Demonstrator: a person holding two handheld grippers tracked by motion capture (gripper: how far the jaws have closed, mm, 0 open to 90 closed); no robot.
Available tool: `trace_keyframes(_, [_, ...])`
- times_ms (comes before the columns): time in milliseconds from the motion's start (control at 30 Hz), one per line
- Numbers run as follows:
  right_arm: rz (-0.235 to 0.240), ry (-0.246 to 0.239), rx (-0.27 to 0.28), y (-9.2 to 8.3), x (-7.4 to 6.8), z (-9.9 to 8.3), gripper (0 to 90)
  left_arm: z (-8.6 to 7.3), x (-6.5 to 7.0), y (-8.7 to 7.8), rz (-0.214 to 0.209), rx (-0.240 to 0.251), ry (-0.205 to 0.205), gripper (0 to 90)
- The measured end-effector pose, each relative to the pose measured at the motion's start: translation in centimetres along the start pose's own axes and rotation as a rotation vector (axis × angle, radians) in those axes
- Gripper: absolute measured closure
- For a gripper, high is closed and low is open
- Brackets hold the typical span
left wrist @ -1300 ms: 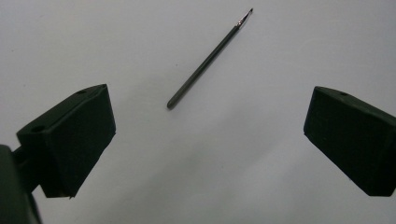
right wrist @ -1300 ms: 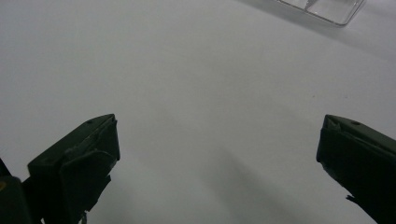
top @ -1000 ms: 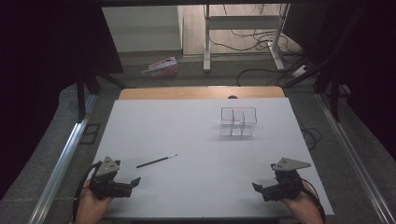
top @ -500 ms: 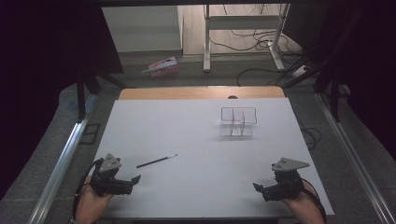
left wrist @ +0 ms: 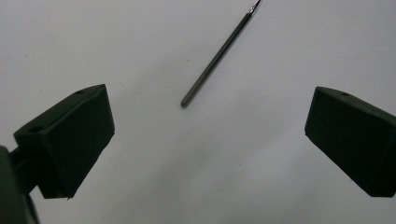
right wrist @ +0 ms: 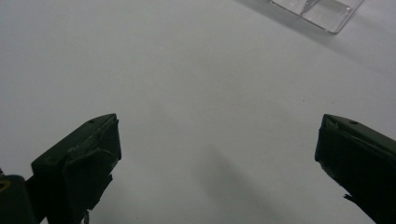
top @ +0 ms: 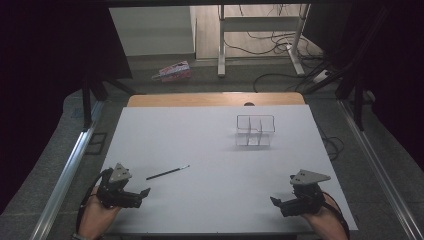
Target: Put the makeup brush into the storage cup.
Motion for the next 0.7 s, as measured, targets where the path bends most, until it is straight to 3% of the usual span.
trace_keyframes(400, [-0.033, 0.018, -0.009, -0.2, 0.9, -0.3, 0.0, 0.9, -0.6, 0.3, -0.001, -0.042, 0.028, 1.6])
trace_keyframes(700, [-0.024, 0.014, -0.010, -0.2, 0.8, -0.3, 0.0, 1.5, -1.6, 0.3, -0.004, -0.082, 0.049, 1.6])
Point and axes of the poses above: each handheld gripper's, and its own axes: y roughly forward along the jaws, z roughly out of its top, x roughly to its right, the point moved 8 cm from there along y, roughly forward along the jaws, and after that the axes turned 10 degrees about x, right-handed, at the moved point
